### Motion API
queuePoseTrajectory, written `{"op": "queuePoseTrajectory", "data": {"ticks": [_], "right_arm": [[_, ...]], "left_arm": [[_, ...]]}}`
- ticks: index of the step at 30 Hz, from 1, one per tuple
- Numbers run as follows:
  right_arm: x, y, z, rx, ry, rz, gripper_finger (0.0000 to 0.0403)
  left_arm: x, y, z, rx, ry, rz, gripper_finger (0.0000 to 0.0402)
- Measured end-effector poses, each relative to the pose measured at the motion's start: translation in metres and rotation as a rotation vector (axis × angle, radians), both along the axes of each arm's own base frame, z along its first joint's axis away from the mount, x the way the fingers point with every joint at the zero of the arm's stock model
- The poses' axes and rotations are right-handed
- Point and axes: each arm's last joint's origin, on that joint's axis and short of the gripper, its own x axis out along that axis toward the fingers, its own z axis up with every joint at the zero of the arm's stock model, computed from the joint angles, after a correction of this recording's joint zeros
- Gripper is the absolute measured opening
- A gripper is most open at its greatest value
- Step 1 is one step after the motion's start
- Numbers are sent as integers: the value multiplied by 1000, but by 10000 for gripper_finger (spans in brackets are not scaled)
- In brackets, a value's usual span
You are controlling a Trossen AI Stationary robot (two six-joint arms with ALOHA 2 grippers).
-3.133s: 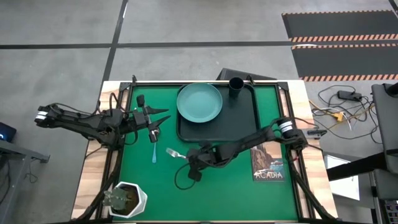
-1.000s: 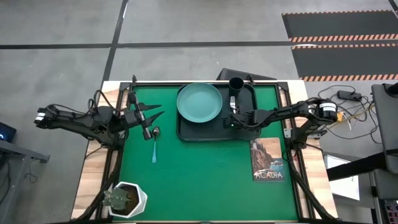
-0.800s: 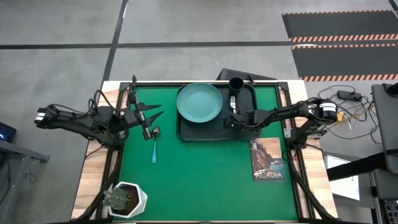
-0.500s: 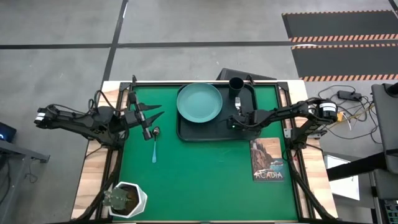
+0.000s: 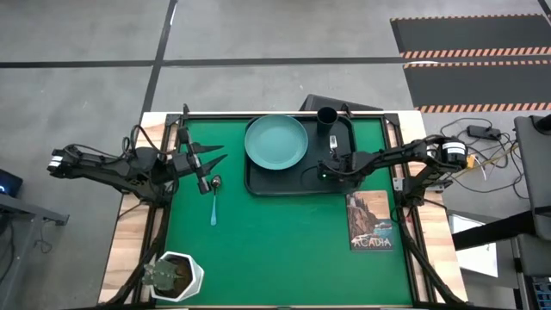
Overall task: Pick and place plate/cup/fork/spoon on tray
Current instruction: Put the pink fork on the black serving tray to the right of the green plate, then put the blue spoon on the black serving tray to the right of the green plate
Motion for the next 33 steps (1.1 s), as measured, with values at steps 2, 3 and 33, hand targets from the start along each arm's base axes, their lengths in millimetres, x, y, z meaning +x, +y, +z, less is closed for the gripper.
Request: {"op": "queuePoseTrajectory", "data": {"ticks": [2, 3, 33], "right_arm": [[0, 0, 0, 0, 2, 0, 69], [-1, 0, 0, 1, 3, -2, 77], [-11, 45, 71, -146, -163, 379, 97]], "left_arm": [[0, 0, 0, 0, 0, 0, 91], [0, 0, 0, 0, 0, 0, 91], [2, 0, -3, -34, 1, -7, 91]]}}
